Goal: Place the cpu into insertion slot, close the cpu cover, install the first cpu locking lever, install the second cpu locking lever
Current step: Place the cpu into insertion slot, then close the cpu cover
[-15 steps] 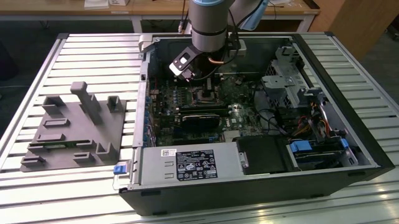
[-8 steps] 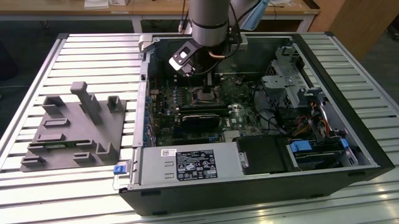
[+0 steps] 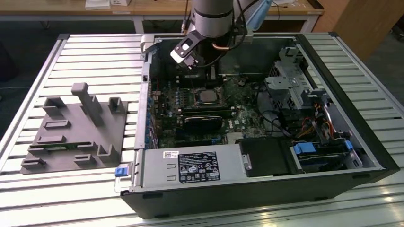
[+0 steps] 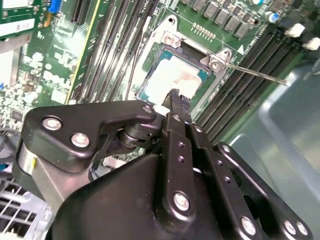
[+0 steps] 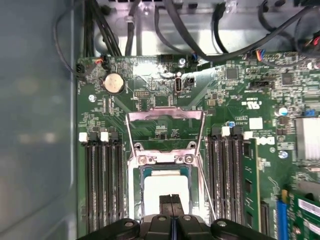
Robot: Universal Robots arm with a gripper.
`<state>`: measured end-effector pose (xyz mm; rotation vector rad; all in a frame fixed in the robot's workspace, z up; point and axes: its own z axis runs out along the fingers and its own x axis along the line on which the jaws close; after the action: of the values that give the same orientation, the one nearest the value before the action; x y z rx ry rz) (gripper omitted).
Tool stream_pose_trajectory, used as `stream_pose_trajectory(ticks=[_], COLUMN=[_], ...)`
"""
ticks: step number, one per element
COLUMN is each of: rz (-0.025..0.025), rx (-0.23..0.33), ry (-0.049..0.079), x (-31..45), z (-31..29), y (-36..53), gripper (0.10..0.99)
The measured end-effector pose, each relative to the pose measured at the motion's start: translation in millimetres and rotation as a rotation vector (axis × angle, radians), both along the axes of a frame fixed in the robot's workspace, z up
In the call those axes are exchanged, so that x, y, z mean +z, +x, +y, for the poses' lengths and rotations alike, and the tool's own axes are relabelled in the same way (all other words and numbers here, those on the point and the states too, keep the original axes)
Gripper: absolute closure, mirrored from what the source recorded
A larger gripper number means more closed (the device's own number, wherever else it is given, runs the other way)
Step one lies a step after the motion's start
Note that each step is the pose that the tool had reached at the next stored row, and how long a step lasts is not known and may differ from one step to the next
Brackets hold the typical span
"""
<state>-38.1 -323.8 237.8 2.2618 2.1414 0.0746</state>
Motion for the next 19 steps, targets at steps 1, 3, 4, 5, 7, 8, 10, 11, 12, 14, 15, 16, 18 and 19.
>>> stream_pose_trajectory(ticks=[1, 3, 4, 5, 7, 8, 10, 11, 12, 14, 15, 16, 18, 19], rz=[-0.0001, -0.0004, -0.0005, -0.0006, -0.0009, -0.001, -0.001, -0.001, -0.001, -0.001, -0.001, -0.001, -0.001, -0.0007], rx=[0.0, 0.0, 0.0, 0.0, 0.0, 0.0, 0.0, 0.0, 0.0, 0.0, 0.0, 0.0, 0.0, 0.0], ry=[0.0, 0.0, 0.0, 0.0, 0.0, 0.0, 0.0, 0.0, 0.0, 0.0, 0.0, 0.0, 0.0, 0.0], x=[3.1, 9.4, 12.1, 14.6, 18.1, 18.2, 18.8, 19.3, 19.3, 19.4, 19.4, 19.4, 19.7, 20.1], z=[0.0, 0.0, 0.0, 0.0, 0.0, 0.0, 0.0, 0.0, 0.0, 0.0, 0.0, 0.0, 0.0, 0.0], y=[0.0, 0.0, 0.0, 0.0, 0.0, 0.0, 0.0, 0.0, 0.0, 0.0, 0.0, 0.0, 0.0, 0.0], gripper=[0.98, 0.98, 0.98, 0.98, 0.98, 0.98, 0.98, 0.98, 0.98, 0.98, 0.98, 0.98, 0.98, 0.98])
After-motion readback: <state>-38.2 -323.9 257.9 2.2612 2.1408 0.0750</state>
